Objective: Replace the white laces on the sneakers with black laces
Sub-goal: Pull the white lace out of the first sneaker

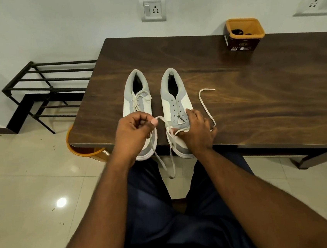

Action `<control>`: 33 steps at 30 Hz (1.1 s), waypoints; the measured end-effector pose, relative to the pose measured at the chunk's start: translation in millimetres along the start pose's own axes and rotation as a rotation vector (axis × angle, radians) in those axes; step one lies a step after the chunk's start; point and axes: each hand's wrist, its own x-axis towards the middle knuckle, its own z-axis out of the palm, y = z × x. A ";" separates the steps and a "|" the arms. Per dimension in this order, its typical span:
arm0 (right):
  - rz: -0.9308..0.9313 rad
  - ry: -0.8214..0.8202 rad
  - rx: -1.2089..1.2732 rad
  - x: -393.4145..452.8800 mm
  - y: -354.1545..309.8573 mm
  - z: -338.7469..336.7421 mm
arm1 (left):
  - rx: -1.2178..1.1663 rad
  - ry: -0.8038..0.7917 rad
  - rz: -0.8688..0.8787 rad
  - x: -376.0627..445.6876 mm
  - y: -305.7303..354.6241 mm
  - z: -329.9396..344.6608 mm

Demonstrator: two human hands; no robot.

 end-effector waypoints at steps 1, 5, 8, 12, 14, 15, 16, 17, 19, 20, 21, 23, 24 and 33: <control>-0.003 -0.004 -0.005 -1.0 -0.5 -0.3 | -0.011 0.060 -0.044 4.6 -3.5 2.5; -0.039 -0.013 -0.091 -1.5 -3.5 -7.2 | -0.200 0.121 -0.215 12.9 -12.1 18.4; -0.117 0.063 -0.064 -2.2 -4.0 -18.5 | -0.276 0.105 -0.253 14.4 -11.8 29.0; -0.229 0.067 -0.035 -5.9 -21.4 -48.2 | -0.346 -0.004 -0.216 13.0 -1.9 37.2; -0.263 0.047 -0.027 -3.3 -40.6 -71.3 | -0.382 -0.063 -0.183 13.1 5.8 42.3; -0.288 0.052 -0.030 -0.5 -50.8 -83.8 | -0.432 -0.076 -0.169 13.8 10.8 44.6; -0.310 0.051 -0.032 2.6 -61.2 -95.6 | -0.498 -0.076 -0.154 14.4 16.7 46.4; -0.328 0.046 -0.025 5.5 -71.7 -107.7 | -0.556 -0.074 -0.133 16.6 22.9 46.9; -0.345 0.004 0.031 12.7 -90.0 -127.9 | -0.637 -0.100 -0.088 23.0 36.4 45.6; -0.352 -0.026 0.075 16.2 -98.6 -138.8 | -0.669 -0.132 -0.064 26.9 44.5 43.9; -0.364 -0.045 0.111 19.8 -105.2 -148.0 | -0.696 -0.162 -0.044 30.4 51.7 42.3; -0.406 -0.020 0.133 26.3 -117.1 -164.7 | -0.743 -0.185 -0.020 34.4 68.2 37.3; -0.424 0.000 0.129 30.6 -120.1 -169.4 | -0.762 -0.188 -0.022 35.7 74.8 36.1; -0.357 -0.207 0.490 48.2 -74.1 -124.7 | -0.407 0.017 -0.114 45.2 81.5 28.6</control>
